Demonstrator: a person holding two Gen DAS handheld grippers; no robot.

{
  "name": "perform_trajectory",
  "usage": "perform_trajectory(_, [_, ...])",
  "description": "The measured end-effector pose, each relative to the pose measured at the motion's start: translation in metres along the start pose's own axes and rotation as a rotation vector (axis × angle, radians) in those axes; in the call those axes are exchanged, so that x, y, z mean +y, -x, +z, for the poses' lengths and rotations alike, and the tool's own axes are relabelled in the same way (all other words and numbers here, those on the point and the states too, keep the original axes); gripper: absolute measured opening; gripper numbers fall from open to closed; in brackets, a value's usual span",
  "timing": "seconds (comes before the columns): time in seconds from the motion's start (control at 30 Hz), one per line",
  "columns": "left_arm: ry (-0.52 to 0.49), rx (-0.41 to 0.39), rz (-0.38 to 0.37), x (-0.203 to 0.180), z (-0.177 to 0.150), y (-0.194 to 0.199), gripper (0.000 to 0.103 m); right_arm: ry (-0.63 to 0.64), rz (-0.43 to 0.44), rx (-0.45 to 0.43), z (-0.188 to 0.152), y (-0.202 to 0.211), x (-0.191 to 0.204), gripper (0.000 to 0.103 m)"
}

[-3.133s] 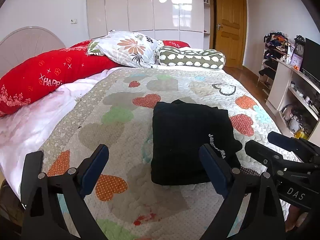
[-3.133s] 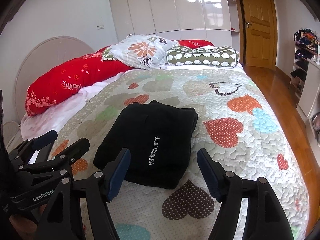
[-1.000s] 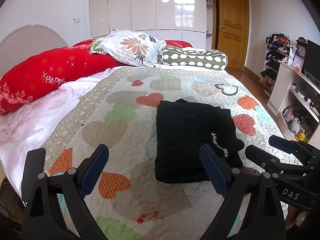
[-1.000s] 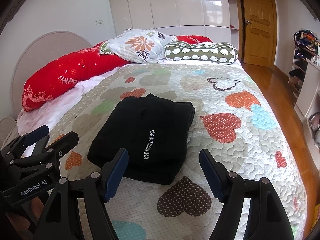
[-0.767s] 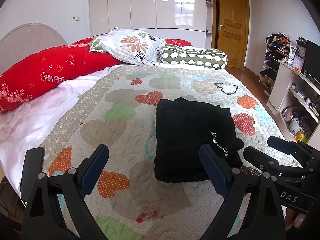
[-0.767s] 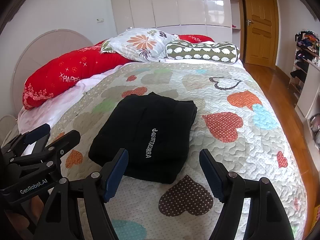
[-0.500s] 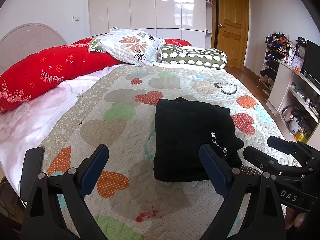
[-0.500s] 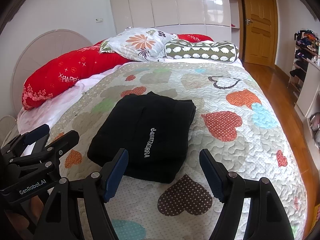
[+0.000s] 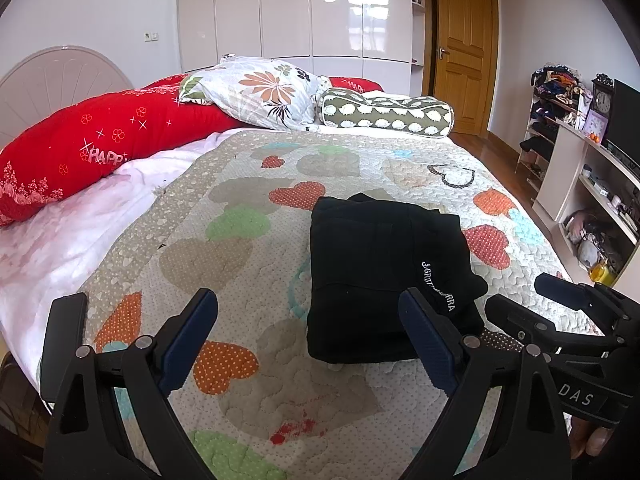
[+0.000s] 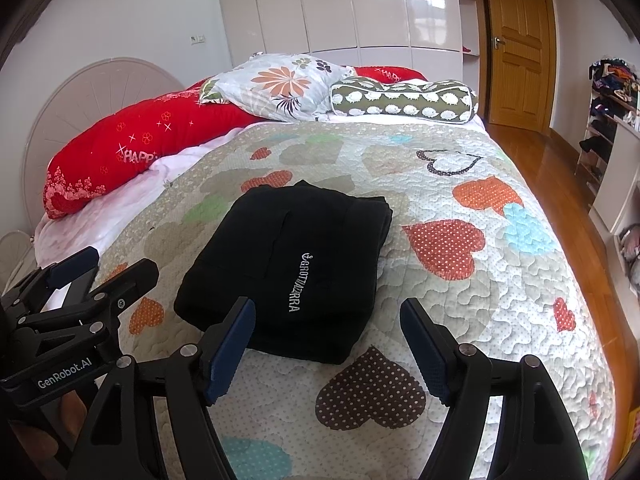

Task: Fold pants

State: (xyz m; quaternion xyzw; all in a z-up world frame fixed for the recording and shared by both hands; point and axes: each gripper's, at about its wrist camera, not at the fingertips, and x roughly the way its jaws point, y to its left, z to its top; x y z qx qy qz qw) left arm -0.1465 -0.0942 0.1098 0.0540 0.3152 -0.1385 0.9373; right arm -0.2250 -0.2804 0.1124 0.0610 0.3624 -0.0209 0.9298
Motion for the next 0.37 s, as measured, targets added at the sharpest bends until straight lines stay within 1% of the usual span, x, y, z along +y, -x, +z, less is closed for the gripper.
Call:
perform_trajectory(0.13, [-0.009, -0.001, 0.003, -0.0009, -0.0007, 0.0006, 0.093, -0.001, 0.0, -0.001, -0.0016, -0.0005, -0.0007, 0.077])
perform_trajectory(0.27, [-0.007, -0.015, -0.023, 0.0004, -0.0032, 0.0041, 0.093, 0.001, 0.0, 0.0, -0.0024, -0.0008, -0.0018, 0.077])
perform_trajectory(0.37, [-0.009, -0.016, -0.027, 0.0018, -0.0025, 0.0045, 0.093, 0.001, -0.003, 0.001, -0.0032, -0.0012, -0.0031, 0.077])
